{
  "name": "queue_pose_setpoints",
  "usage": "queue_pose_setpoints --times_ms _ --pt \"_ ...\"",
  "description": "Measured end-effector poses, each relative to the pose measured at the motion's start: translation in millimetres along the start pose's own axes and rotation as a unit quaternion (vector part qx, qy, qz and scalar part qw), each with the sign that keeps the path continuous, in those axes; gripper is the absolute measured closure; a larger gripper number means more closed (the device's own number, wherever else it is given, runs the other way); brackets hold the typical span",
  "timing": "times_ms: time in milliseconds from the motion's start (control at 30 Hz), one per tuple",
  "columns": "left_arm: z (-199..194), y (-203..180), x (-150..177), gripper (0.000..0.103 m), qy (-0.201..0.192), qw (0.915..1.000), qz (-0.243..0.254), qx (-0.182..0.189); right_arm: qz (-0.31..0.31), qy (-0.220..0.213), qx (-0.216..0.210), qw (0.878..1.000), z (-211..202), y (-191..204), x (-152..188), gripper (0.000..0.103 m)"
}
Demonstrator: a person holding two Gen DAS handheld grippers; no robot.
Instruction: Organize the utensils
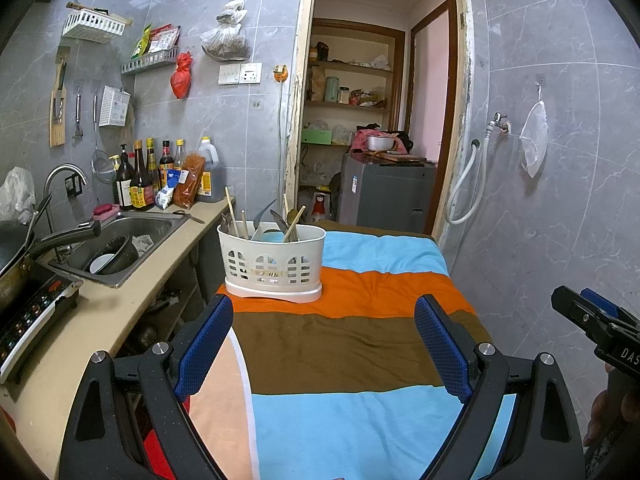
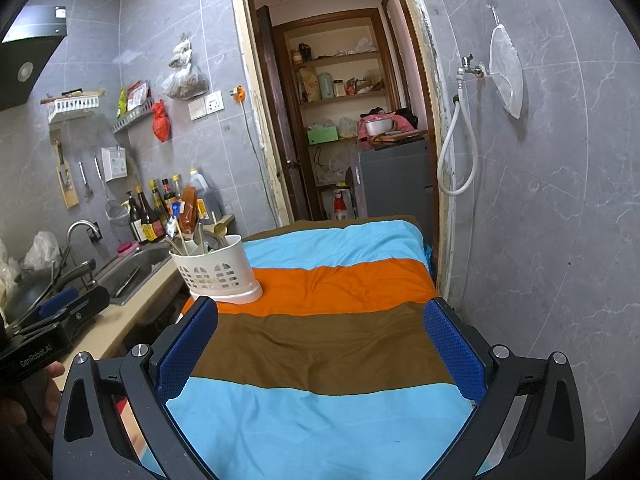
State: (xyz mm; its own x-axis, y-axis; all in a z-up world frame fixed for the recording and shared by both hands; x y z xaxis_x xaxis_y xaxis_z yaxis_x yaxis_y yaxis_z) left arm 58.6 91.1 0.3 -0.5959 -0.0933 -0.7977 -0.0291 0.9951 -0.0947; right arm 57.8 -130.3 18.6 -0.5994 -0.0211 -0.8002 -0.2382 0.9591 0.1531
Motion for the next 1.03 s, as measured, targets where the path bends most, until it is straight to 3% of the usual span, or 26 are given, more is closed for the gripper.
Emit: queue_pose_setpoints --times_ms 1033 --pt "31.4 27.9 2.4 0.014 0.025 0.9996 0.006 -0.014 0.002 0.026 -0.002 1.0 21.4 3.3 8.8 0.0"
Point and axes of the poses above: each gripper's, at about its wrist camera, not at the fingertips, and z roughly the way its jaws point, y to its left, x to its underside, the point moved 9 cm from there along z, roughly the way its jaws point, and after that the axes turned 12 degrees about y, right-handed, at the moved point
